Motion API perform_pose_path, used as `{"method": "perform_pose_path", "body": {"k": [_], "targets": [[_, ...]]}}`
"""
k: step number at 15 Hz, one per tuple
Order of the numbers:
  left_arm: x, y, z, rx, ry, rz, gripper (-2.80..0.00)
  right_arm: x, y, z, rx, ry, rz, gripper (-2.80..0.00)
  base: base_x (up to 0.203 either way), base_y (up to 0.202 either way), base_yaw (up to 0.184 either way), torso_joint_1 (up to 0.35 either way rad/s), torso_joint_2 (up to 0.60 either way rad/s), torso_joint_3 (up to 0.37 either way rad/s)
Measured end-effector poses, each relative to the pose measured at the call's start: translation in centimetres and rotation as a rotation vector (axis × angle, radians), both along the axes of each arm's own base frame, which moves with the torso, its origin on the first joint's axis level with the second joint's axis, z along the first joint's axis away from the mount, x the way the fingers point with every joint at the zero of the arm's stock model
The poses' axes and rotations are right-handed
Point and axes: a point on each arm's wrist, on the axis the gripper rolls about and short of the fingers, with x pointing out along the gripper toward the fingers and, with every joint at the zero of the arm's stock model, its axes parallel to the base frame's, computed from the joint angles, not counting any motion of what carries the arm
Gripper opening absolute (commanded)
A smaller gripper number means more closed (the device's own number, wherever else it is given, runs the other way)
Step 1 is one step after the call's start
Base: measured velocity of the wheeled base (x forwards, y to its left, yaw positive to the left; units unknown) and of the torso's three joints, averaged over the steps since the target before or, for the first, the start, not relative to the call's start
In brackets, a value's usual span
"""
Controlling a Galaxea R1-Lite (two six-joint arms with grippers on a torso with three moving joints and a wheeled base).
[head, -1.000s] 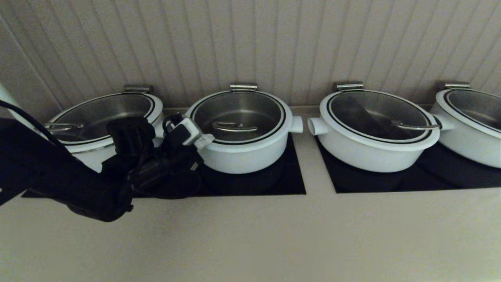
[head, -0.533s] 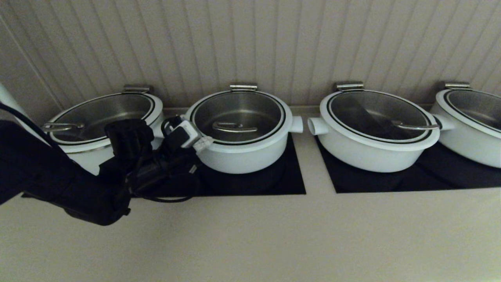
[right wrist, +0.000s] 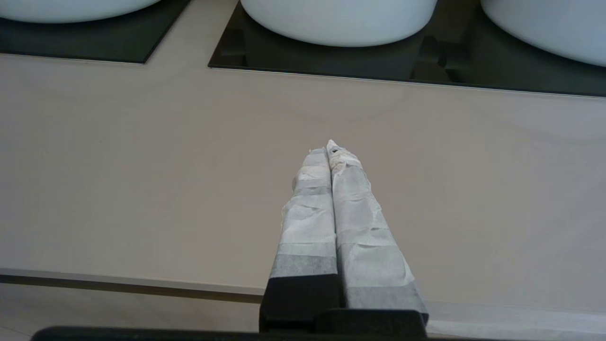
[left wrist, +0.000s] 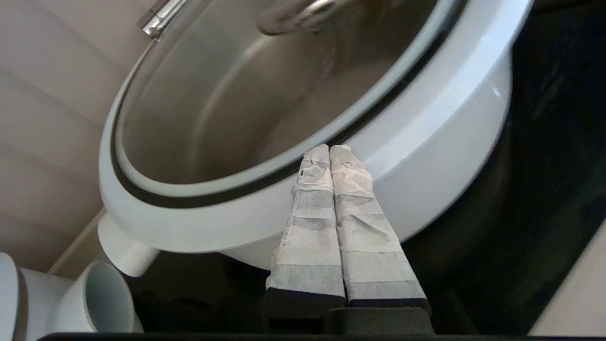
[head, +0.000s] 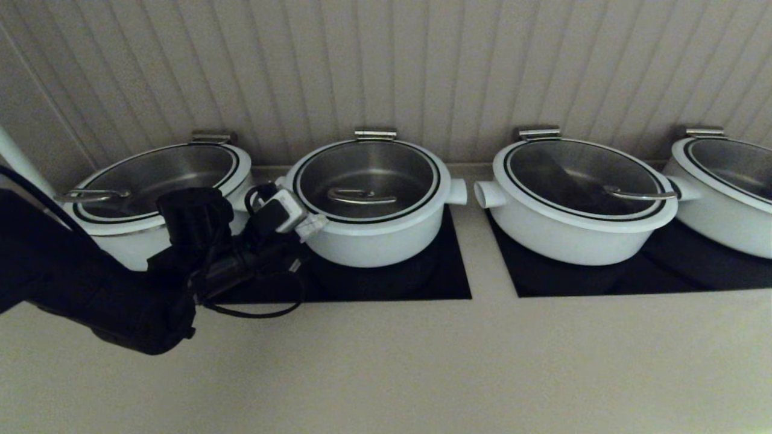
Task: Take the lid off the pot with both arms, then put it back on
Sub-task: Close the pot lid
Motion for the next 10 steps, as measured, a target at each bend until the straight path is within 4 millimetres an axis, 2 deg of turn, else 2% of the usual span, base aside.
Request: {"method": "perform_pose_path", "body": {"k": [10], "targets": [[-1.0, 0.3, 1.4, -0.011, -0.030, 0.002, -2.80, 0.0, 0.0, 0.0, 0.000, 0.000, 0.000, -2.80, 0.000, 0.000, 0.000, 0.000, 0.00, 0.000]]}}
